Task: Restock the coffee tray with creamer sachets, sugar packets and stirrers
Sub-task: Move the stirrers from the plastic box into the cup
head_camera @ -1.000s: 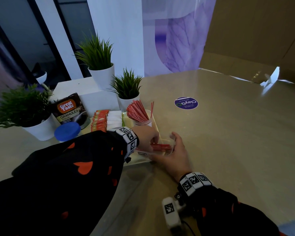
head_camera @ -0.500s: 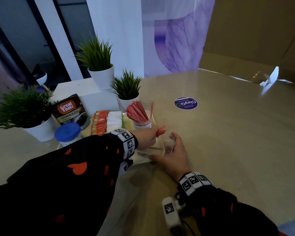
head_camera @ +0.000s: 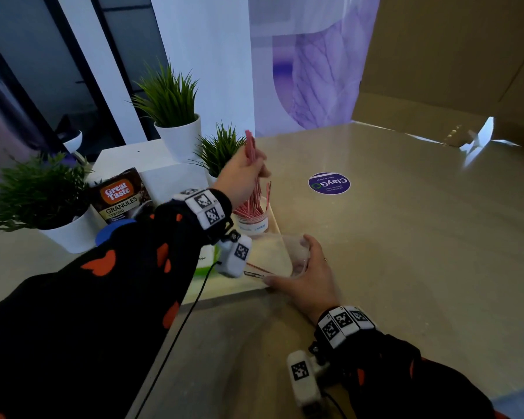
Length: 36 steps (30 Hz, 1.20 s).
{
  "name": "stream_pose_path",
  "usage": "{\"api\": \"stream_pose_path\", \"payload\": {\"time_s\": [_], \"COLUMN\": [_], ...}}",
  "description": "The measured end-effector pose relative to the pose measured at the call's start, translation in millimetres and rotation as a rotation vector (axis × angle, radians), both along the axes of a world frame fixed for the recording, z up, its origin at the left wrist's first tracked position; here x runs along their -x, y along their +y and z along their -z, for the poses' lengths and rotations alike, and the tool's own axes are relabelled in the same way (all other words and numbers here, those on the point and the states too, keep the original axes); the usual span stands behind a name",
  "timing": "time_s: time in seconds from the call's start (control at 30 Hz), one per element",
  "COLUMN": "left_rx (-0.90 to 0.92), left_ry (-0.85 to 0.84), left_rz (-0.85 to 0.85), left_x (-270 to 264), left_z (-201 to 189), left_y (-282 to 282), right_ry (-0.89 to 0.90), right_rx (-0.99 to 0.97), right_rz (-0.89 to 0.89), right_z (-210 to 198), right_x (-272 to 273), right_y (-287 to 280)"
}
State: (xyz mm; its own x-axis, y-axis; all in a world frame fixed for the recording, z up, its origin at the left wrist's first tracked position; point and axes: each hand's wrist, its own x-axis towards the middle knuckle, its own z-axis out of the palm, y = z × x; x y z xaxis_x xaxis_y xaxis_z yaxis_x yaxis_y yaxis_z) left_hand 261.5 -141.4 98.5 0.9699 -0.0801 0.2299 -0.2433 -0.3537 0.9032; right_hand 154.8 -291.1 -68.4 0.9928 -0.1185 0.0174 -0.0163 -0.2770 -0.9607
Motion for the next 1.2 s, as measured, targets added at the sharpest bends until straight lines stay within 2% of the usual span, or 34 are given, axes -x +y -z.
{"api": "stream_pose_path", "payload": {"time_s": [0.13,0.43,0.6,0.77,0.87,0.93,1.1,1.2], "left_rx": [0.187,0.01,-0.062,0.081,0.207,0.226,-0.132,-0.382], "left_ry": [-0.049,-0.026,-0.052,-0.149,-0.198,-0.195,-0.075,-0.018], "left_rz": [-0.102,-0.194,-0.25,-0.254,-0.313,-0.346,-0.348,-0.25], "left_x": [-23,-44,-45,-42,-42,-43,-44,-40], "left_z": [-5,33,38,36,33,33,42,48], "left_y": [9,24,25,19,15,15,22,23], "right_ry": [0.004,0.003,0.018,0.019,0.018,0.012,0.001,0.002], "right_rx": [-0.02,0.004,0.006,0.008,0.01,0.019,0.015,0.007], "right_rz": [0.008,0.014,0.004,0.008,0.012,0.019,0.015,0.017], "right_z": [0,1,-2,-3,-2,-2,-2,-2], "right_x": [0,-2,-1,0,0,0,0,0], "right_y": [0,0,0,0,1,1,0,0]}}
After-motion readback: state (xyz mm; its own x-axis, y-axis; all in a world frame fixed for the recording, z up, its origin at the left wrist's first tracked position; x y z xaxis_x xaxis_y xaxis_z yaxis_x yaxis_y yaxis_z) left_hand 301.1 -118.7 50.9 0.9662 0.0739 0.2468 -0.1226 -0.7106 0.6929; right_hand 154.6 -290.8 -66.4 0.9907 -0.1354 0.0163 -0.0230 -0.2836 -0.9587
